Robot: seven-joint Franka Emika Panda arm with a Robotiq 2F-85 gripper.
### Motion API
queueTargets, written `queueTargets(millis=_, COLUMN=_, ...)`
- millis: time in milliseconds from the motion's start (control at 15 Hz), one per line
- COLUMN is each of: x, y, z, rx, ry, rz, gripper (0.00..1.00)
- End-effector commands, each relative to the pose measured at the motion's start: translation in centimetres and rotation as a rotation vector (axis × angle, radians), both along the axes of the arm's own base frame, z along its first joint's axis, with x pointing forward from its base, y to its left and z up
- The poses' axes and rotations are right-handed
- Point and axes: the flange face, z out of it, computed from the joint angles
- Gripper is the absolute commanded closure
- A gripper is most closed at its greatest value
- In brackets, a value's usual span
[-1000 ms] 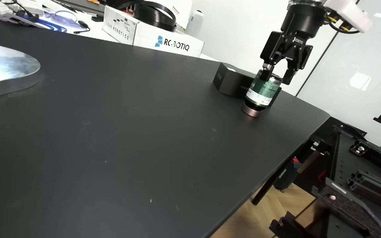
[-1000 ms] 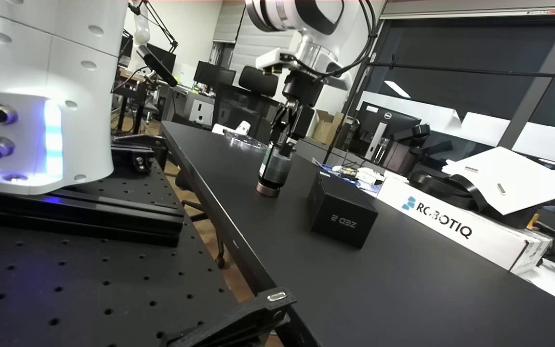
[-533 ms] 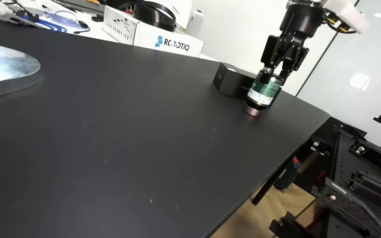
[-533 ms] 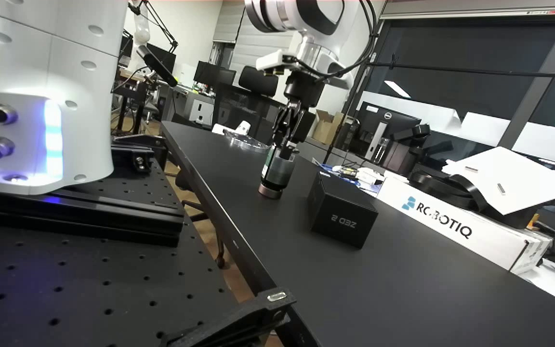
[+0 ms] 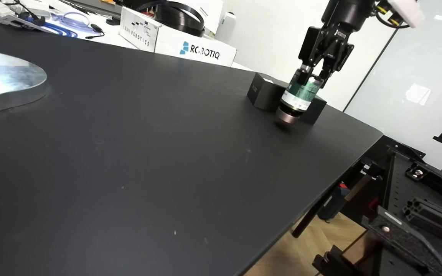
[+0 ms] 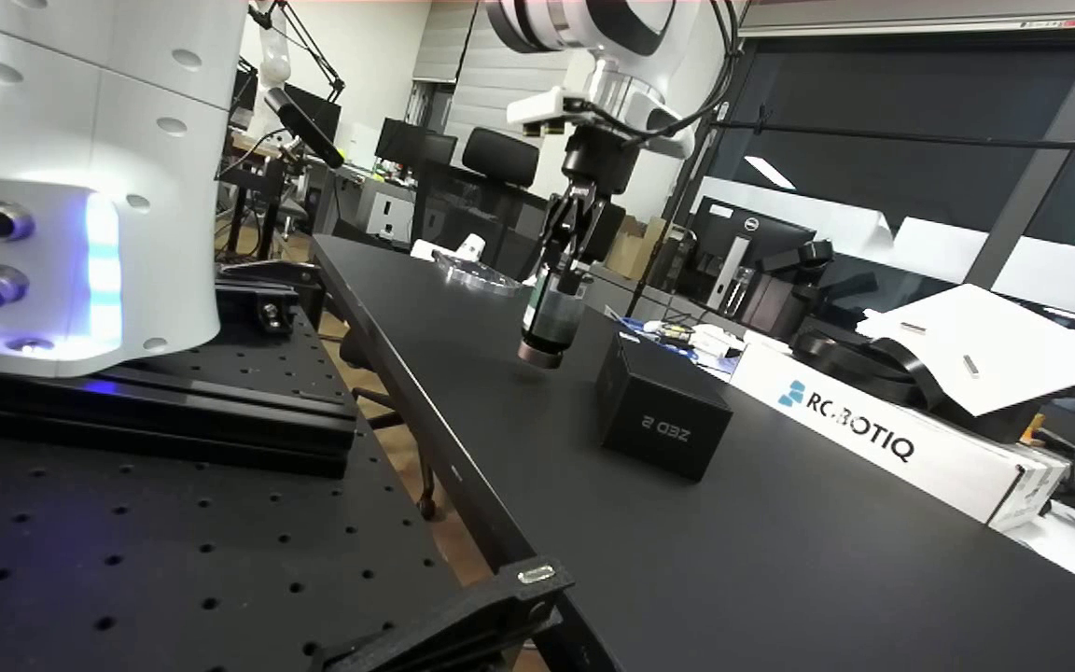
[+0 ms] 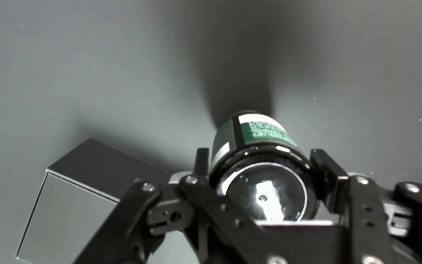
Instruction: Move the bottle backwards
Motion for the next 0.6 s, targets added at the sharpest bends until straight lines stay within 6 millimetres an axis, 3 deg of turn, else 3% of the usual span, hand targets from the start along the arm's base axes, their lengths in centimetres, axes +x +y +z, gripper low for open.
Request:
queueTargets(millis=0, x=1.3, y=0.2, z=4.3, rx=0.013, ry=-0.017, rz=0.022, gripper=0.56)
queueTargets(millis=333, x=1.9, y=-0.1, z=9.4, rx=-0.007, ry=0.002, rz=0.049, gripper=0.56)
queueTargets(millis=533, x=2.7, y=-0.2, z=11.1, rx=-0.024, ry=-0.011, rz=0.061, gripper=0.56)
